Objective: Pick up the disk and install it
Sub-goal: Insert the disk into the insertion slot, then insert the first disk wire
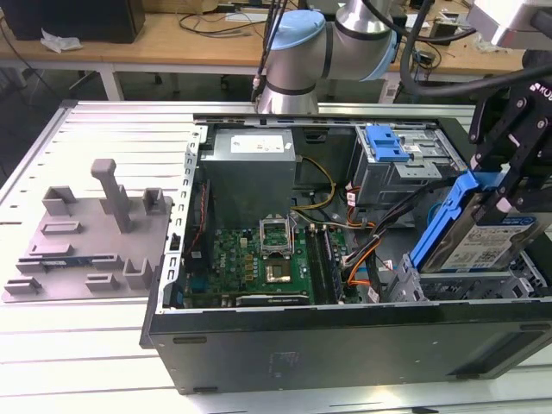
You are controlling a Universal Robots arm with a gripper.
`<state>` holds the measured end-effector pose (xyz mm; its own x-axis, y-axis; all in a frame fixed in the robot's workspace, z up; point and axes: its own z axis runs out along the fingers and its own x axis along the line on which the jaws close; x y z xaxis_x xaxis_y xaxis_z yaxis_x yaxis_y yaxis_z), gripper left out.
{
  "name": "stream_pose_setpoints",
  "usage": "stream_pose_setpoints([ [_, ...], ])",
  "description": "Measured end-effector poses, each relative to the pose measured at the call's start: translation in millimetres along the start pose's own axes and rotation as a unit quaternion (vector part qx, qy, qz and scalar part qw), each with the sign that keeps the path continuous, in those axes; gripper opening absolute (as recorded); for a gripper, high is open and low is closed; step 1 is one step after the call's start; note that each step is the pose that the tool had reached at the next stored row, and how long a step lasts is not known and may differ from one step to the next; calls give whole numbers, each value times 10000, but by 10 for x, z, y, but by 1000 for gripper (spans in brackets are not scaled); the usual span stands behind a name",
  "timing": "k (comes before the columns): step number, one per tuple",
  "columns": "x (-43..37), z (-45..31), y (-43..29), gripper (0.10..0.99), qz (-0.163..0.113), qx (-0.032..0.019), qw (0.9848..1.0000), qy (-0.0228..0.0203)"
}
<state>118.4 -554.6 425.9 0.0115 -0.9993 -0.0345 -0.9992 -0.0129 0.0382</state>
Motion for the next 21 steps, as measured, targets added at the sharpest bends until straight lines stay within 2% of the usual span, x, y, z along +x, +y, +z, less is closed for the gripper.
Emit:
stream_pose_setpoints([
  [8,21,80,-3,369,0,0,10000,1],
  [12,25,89,-2,380,0,0,10000,2],
  [13,25,90,-2,447,0,0,10000,1],
  [21,26,91,-2,447,-4,0,10000,1],
])
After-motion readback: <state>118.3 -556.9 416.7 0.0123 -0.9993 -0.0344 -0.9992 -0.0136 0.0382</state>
